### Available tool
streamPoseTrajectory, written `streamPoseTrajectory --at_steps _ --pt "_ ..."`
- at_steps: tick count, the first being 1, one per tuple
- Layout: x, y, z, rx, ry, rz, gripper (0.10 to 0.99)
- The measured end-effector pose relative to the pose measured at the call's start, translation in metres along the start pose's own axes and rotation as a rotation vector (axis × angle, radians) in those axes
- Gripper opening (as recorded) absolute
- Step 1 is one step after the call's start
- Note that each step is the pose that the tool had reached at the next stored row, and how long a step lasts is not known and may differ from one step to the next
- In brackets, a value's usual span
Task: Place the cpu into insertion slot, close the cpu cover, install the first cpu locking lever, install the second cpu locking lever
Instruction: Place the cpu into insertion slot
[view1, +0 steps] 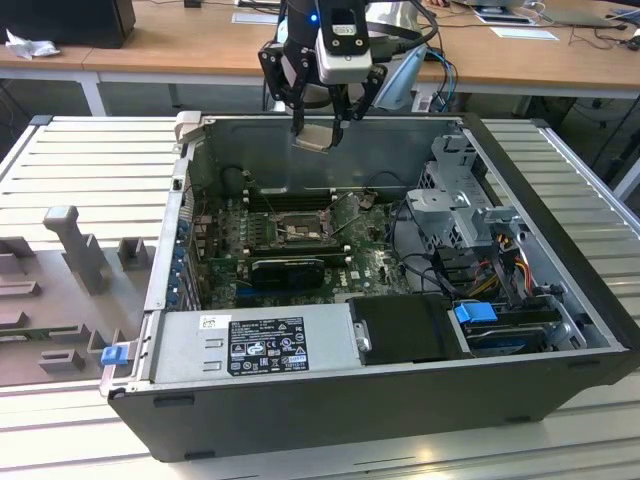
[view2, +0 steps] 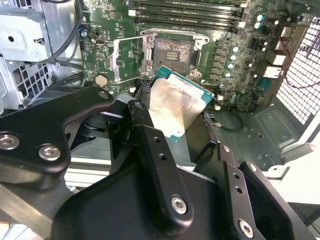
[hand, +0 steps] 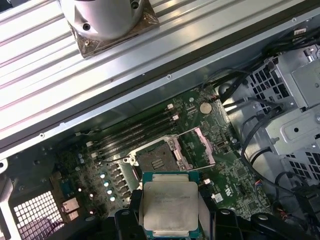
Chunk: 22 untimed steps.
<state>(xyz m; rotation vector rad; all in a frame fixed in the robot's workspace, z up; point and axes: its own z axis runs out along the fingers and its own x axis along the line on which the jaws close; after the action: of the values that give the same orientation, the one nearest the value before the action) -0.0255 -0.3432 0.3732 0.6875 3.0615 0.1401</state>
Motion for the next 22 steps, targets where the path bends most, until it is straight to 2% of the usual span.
streamPoseTrajectory --at_steps 4,7,8,12,22 --pt "0.0 0.0 0.0002 -0.001 -0.003 0.033 0.529" --pt "0.0 -0.0001 0.0014 -0.001 -0.0102 0.112 0.529" --pt "0.0002 -0.0002 0.0015 -0.001 -0.011 0.121 0.529" --pt "0.0036 -0.0019 0.002 -0.001 -0.0121 0.133 0.529" --pt "0.0038 -0.0027 0.0048 -0.002 -0.0137 0.157 0.529"
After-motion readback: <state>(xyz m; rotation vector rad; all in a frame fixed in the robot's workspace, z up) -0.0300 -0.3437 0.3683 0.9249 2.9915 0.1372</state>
